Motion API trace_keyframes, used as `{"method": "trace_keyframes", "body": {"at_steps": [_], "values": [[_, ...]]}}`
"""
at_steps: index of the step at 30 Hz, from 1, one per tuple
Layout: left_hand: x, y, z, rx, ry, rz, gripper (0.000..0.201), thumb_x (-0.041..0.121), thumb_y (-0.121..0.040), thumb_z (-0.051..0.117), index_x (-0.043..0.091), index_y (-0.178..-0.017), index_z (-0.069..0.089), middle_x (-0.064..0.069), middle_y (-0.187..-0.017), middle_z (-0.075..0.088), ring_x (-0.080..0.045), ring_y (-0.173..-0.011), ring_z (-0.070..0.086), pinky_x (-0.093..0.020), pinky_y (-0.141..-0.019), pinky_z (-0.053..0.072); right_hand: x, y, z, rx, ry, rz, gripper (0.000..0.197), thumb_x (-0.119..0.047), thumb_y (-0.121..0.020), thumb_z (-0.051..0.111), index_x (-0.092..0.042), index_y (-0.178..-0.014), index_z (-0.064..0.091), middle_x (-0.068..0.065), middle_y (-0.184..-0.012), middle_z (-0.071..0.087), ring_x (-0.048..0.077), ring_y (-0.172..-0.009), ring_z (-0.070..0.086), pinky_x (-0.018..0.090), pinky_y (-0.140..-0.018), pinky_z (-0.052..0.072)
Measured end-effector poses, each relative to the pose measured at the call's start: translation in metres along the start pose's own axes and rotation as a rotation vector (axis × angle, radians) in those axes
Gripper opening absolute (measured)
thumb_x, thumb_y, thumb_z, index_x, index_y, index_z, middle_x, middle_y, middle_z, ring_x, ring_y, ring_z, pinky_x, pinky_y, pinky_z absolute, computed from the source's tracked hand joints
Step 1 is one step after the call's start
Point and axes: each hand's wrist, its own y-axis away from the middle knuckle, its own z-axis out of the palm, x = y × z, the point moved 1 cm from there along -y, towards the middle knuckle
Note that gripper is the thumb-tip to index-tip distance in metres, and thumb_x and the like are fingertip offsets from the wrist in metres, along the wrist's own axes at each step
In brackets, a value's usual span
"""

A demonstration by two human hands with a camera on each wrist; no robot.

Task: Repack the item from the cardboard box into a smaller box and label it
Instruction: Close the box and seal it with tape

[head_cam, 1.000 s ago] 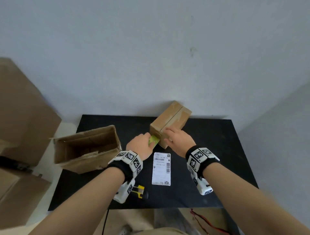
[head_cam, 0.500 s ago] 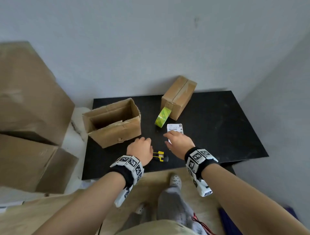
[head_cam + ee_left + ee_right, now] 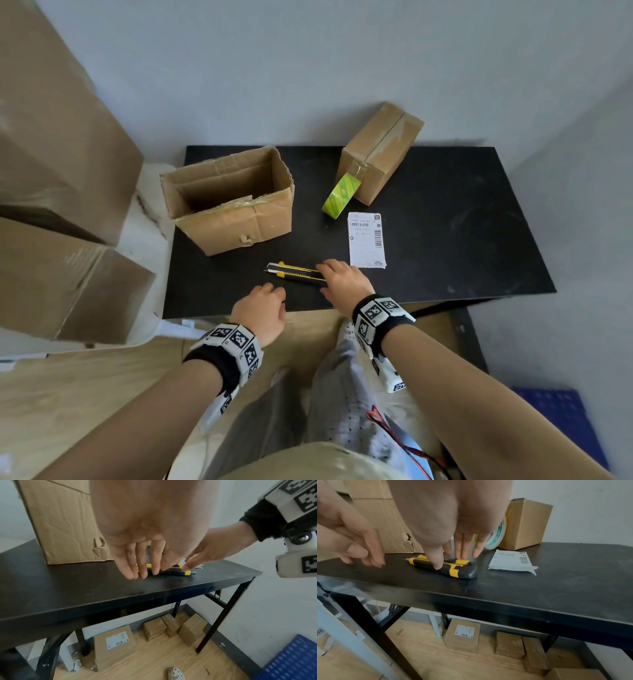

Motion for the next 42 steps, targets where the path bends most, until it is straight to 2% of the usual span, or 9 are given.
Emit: {"method": "trace_keyframes", "body": {"at_steps": [8, 12, 15, 20, 28, 32, 37, 40, 42], "values": [[-0.008, 0.001, 0.009, -0.062, 0.007, -0.038, 0.026, 0.027, -0.096, 0.038, 0.020, -0.116, 0.053, 0.000, -0.116, 0.051, -0.017, -0.110, 0.049, -0.035, -0.084, 0.049, -0.003, -0.014, 0.009, -0.002, 0.042, -0.033, 0.053, -0.021, -0.097, 0.045, -0.009, -0.145, 0.025, 0.010, -0.143, 0.036, 0.027, -0.129, 0.038, 0.036, -0.107, 0.030], [-0.008, -0.001, 0.010, -0.071, 0.009, -0.073, 0.026, 0.025, -0.096, 0.038, 0.019, -0.115, 0.054, -0.001, -0.114, 0.052, -0.018, -0.109, 0.050, -0.038, -0.084, 0.050, -0.010, -0.019, 0.009, -0.005, -0.031, 0.002, 0.050, -0.001, -0.086, 0.056, -0.005, -0.133, 0.039, 0.013, -0.130, 0.035, 0.029, -0.112, 0.048, 0.038, -0.094, 0.045], [-0.002, -0.005, 0.007, -0.074, 0.015, -0.085, 0.024, 0.024, -0.096, 0.039, 0.020, -0.113, 0.056, -0.001, -0.112, 0.053, -0.019, -0.108, 0.051, -0.038, -0.084, 0.050, -0.008, -0.016, 0.000, -0.037, -0.144, 0.059, 0.046, 0.005, -0.083, 0.057, -0.005, -0.126, 0.044, 0.013, -0.125, 0.038, 0.032, -0.108, 0.051, 0.039, -0.089, 0.047], [0.014, -0.017, -0.010, -0.058, 0.028, -0.065, 0.021, 0.023, -0.095, 0.043, 0.020, -0.110, 0.057, -0.002, -0.111, 0.054, -0.020, -0.105, 0.053, -0.037, -0.084, 0.049, 0.018, 0.005, -0.026, 0.007, -0.241, 0.170, 0.036, 0.001, -0.088, 0.049, -0.009, -0.120, 0.039, 0.014, -0.109, 0.058, 0.033, -0.093, 0.060, 0.033, -0.070, 0.041], [0.057, -0.066, -0.051, 0.104, 0.163, -0.020, 0.026, 0.022, -0.094, 0.047, 0.019, -0.119, 0.053, -0.004, -0.114, 0.058, -0.021, -0.103, 0.057, -0.037, -0.088, 0.049, 0.068, 0.029, -0.074, 0.160, -0.318, 0.280, 0.033, -0.015, -0.094, 0.047, -0.016, -0.126, 0.039, 0.008, -0.117, 0.054, 0.031, -0.097, 0.057, 0.036, -0.078, 0.043], [0.080, -0.094, -0.068, 0.210, 0.292, -0.109, 0.041, 0.022, -0.094, 0.048, 0.021, -0.134, 0.039, -0.005, -0.125, 0.053, -0.021, -0.111, 0.056, -0.038, -0.088, 0.050, 0.089, 0.016, -0.087, 0.158, -0.360, 0.342, 0.029, -0.017, -0.096, 0.042, -0.018, -0.125, 0.035, 0.008, -0.107, 0.057, 0.027, -0.081, 0.058, 0.036, -0.070, 0.046], [0.096, -0.128, -0.088, 0.305, 0.412, -0.202, 0.045, 0.023, -0.096, 0.047, 0.019, -0.139, 0.035, -0.009, -0.132, 0.048, -0.024, -0.117, 0.052, -0.040, -0.092, 0.048, 0.109, -0.008, -0.101, 0.125, -0.316, 0.240, 0.021, -0.020, -0.097, 0.040, -0.020, -0.117, 0.034, 0.005, -0.104, 0.056, 0.026, -0.079, 0.060, 0.042, -0.071, 0.051], [0.095, -0.148, -0.094, 0.283, 0.427, -0.190, 0.045, 0.026, -0.098, 0.044, 0.021, -0.141, 0.035, -0.011, -0.131, 0.051, -0.025, -0.119, 0.051, -0.043, -0.097, 0.045, 0.117, -0.018, -0.111, 0.111, -0.317, 0.205, 0.020, -0.029, -0.099, 0.037, -0.018, -0.115, 0.036, 0.004, -0.101, 0.053, 0.026, -0.081, 0.059, 0.040, -0.072, 0.049], [0.097, -0.159, -0.098, 0.249, 0.466, -0.170, 0.044, 0.028, -0.098, 0.043, 0.022, -0.141, 0.035, -0.010, -0.128, 0.056, -0.026, -0.116, 0.054, -0.044, -0.096, 0.045, 0.120, -0.023, -0.115, 0.110, -0.262, 0.178, 0.021, -0.023, -0.097, 0.042, -0.017, -0.116, 0.037, 0.005, -0.104, 0.053, 0.025, -0.083, 0.059, 0.037, -0.069, 0.047]]}}
